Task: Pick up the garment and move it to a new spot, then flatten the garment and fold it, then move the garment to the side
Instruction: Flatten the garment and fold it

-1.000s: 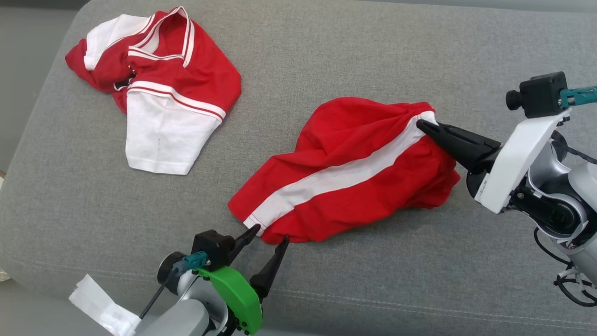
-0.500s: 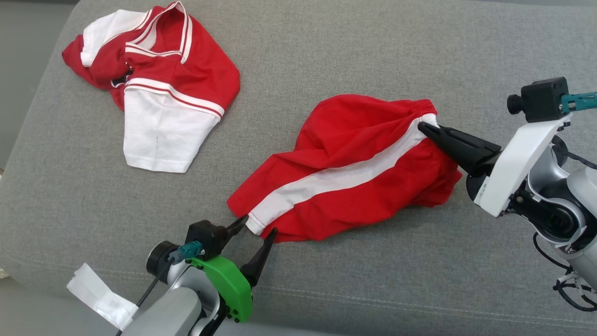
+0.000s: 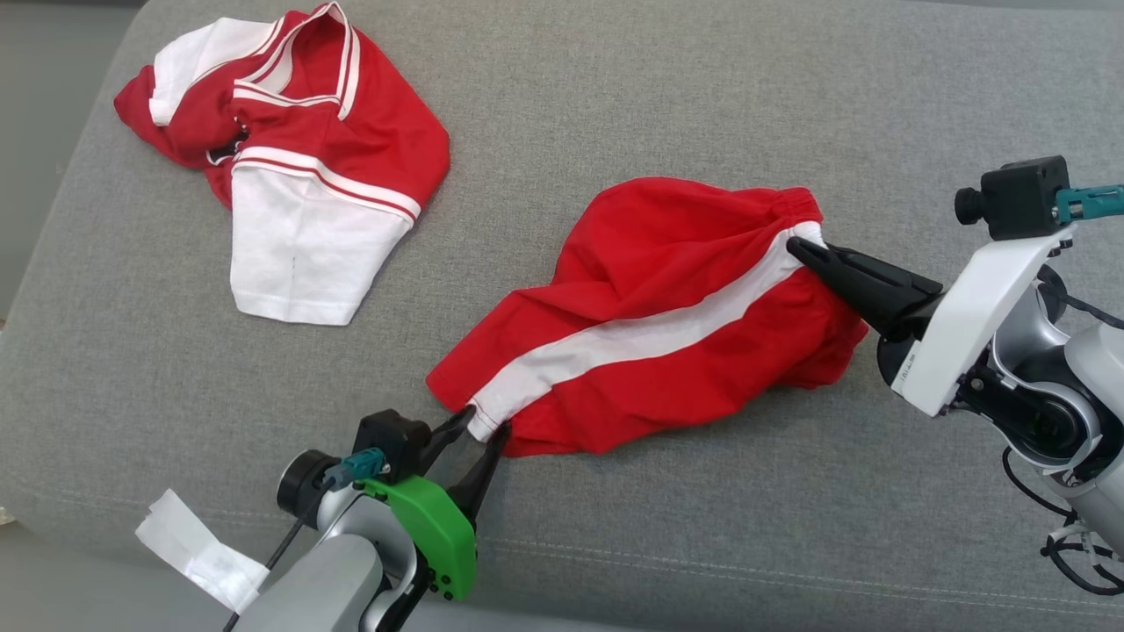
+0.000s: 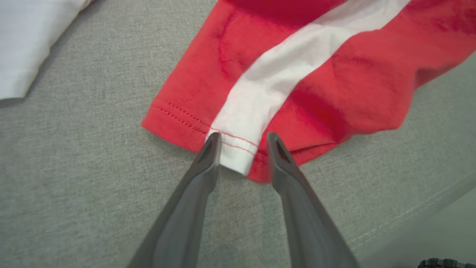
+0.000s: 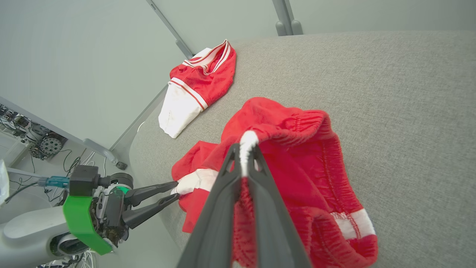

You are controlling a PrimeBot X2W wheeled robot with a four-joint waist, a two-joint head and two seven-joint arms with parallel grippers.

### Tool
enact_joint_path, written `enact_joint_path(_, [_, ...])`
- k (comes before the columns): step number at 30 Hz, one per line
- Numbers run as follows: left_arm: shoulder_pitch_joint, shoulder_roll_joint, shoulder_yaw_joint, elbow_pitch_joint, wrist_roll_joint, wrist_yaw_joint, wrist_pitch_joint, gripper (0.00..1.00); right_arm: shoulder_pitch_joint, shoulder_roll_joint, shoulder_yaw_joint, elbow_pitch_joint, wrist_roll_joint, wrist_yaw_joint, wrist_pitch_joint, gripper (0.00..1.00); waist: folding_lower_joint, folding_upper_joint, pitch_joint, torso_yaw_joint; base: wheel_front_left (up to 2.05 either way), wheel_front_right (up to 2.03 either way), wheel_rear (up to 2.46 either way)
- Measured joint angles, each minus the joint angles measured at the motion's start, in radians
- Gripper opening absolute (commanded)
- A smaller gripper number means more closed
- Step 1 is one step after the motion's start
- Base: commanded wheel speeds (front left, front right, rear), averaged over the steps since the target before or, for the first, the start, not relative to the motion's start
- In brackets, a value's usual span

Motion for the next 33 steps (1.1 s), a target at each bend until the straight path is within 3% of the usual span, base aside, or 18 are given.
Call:
enact_joint_path(7, [-0.01, -0.006, 0.02, 0.001, 0.012, -0.004, 0.0, 0.47, 0.0, 0.0, -0.001, 0.0, 0.0, 0.0, -0.004, 0.0, 0.0, 0.0, -0.001, 0.001, 0.0, 0.0, 0.0])
enact_joint_path(18, [-0.01, -0.02, 0.026, 0.024, 0.022, -0.01, 0.0, 0.59, 0.002, -0.001, -0.002, 0.0, 0.0, 0.0, -0.005, 0.0, 0.0, 0.0, -0.006, 0.001, 0.0, 0.0, 0.0])
enact_joint_path(20, [-0.01, -0.022, 0.027, 0.028, 0.023, -0.01, 0.0, 0.5, 0.002, -0.001, -0.002, -0.001, 0.0, 0.0, -0.005, 0.0, 0.0, 0.0, -0.006, 0.001, 0.0, 0.0, 0.0])
enact_joint_path(25, [-0.01, -0.025, 0.032, 0.036, 0.03, -0.015, 0.0, 0.39, 0.002, -0.002, -0.002, -0.004, 0.0, -0.007, -0.005, 0.0, 0.0, 0.0, -0.004, -0.001, 0.0, 0.0, 0.0])
enact_joint_path(31, [-0.01, -0.029, 0.036, 0.045, 0.032, -0.017, 0.0, 0.36, 0.003, -0.004, -0.002, -0.006, 0.0, -0.008, -0.005, 0.0, 0.0, 0.0, -0.001, -0.003, 0.0, 0.0, 0.0])
enact_joint_path(33, [-0.01, -0.03, 0.039, 0.047, 0.033, -0.017, 0.0, 0.3, 0.003, -0.005, -0.002, -0.013, 0.0, -0.009, -0.004, 0.0, 0.0, 0.0, 0.001, -0.004, 0.0, 0.0, 0.0])
